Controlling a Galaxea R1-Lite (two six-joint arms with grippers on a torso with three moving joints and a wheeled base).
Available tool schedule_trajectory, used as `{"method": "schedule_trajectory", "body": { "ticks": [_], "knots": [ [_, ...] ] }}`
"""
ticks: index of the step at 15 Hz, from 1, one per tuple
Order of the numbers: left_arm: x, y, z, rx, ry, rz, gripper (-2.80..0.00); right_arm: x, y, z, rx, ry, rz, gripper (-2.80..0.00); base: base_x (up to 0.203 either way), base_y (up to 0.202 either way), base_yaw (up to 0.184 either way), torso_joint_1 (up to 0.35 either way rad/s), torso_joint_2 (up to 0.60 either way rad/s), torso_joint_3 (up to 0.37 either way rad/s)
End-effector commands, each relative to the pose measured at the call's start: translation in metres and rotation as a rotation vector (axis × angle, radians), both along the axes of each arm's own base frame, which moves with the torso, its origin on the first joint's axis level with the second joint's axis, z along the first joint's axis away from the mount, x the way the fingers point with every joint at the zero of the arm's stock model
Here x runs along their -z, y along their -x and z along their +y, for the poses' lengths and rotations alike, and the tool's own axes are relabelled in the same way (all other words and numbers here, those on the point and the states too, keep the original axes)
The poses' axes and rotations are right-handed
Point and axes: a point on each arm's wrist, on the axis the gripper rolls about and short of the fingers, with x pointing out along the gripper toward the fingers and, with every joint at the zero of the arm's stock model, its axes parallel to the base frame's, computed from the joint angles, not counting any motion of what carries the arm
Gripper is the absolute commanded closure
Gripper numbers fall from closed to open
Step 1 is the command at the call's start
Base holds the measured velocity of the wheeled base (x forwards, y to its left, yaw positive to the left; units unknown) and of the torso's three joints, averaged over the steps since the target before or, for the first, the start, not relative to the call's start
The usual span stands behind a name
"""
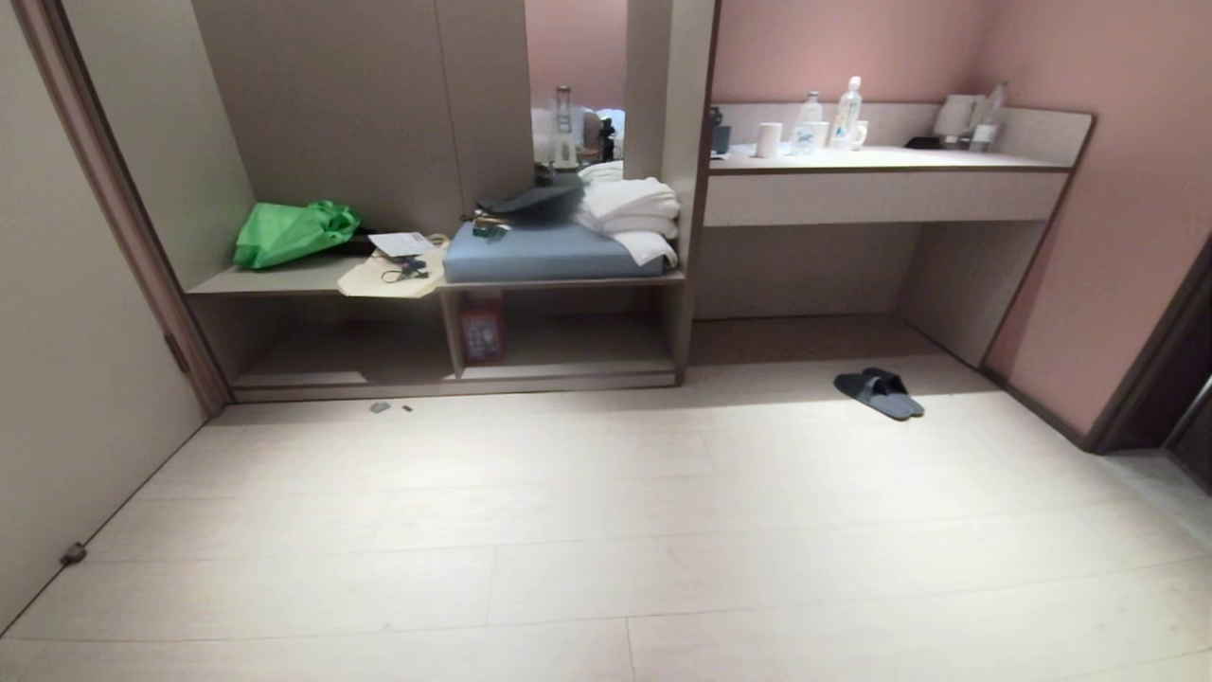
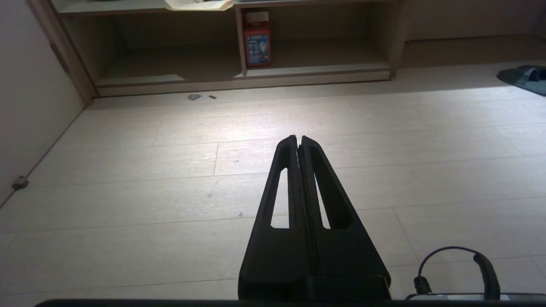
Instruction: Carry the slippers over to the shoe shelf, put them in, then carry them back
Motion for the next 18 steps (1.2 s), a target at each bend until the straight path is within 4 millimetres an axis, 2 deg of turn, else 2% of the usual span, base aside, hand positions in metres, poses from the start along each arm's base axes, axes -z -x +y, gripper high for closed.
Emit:
{"method": "schedule_trajectory", "body": {
  "ticks": [1,7,18],
  "knots": [
    [0.0,-0.0001,0.0,0.001,0.0,0.002,0.0,-0.0002,-0.0001,0.0001,0.0,0.002,-0.001,0.0,-0.002,0.01,-0.089,-0.027,0.11,0.1],
    [-0.0001,0.0,0.0,0.001,0.001,0.002,0.0,-0.0002,-0.0001,0.0001,0.0,0.002,-0.001,0.0,0.002,0.007,-0.134,-0.001,0.03,0.022],
    [-0.0001,0.0,0.0,0.001,-0.001,0.002,0.0,-0.0001,-0.0001,0.0,0.002,0.001,0.0,0.0,0.0,0.0,0.0,0.0,0.0,0.0]
  ]
}}
